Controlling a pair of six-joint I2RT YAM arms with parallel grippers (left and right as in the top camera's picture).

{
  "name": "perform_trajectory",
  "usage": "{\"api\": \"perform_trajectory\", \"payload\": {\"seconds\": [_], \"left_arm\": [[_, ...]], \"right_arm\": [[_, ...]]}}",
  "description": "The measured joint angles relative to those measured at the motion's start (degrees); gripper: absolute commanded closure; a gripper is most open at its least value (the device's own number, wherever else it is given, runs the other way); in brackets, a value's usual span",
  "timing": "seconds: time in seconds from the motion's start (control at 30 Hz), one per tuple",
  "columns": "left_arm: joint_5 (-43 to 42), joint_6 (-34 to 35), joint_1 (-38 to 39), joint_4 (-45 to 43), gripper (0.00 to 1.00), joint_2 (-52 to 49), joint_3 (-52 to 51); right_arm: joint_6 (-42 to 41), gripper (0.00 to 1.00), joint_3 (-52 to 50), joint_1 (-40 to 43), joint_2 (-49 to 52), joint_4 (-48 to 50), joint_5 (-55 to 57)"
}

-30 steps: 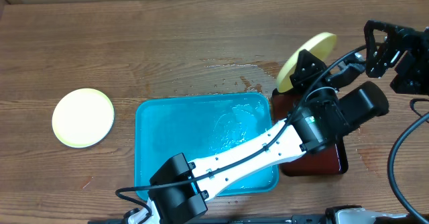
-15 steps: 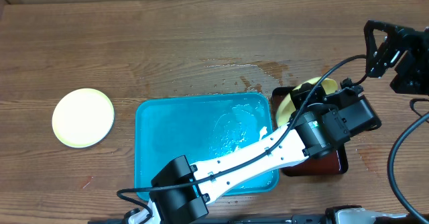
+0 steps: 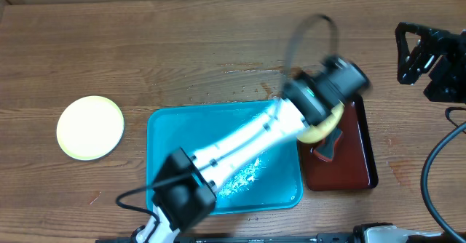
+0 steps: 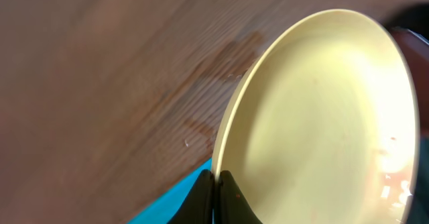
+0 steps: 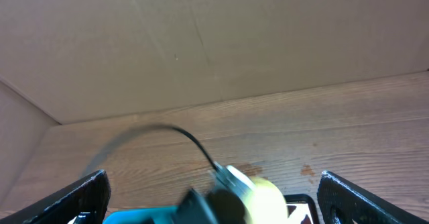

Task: Clean dirty plates on tray and stack at the side
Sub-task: 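Carry the yellow plate left over the teal tray toward the plate stack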

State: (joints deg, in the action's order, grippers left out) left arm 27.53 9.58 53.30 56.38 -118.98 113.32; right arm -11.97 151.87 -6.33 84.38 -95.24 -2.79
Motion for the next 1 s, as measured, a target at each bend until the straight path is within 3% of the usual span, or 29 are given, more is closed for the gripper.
{"api": "perform_trajectory", "payload": {"seconds": [0.27,0.47,0.7,0.83,1.0], "left_arm": [[-22.1,11.3,-21.7,4.6,0.96,5.8,0.0],[-29.0,15.6,-34.4,12.6,0.95,8.0,0.1],[-33.2,17.8,-45.7,13.9,0.95,10.2,-1.7],[-35.0,18.0,-53.0,11.1,0.95,16.3,-9.4],[-40.1,18.8,-63.6,2.9,0.95,26.6,-26.2]], "right_arm": [[0.0,0.0,0.0,0.0,0.1,-1.0,0.0],[0.0,0.0,-0.3,0.0,1.4,-1.9,0.0],[0.0,0.0,-1.7,0.0,2.1,-1.9,0.0],[0.0,0.0,-1.7,0.0,2.1,-2.0,0.0],[0.0,0.0,-1.7,0.0,2.1,-2.0,0.0]]}}
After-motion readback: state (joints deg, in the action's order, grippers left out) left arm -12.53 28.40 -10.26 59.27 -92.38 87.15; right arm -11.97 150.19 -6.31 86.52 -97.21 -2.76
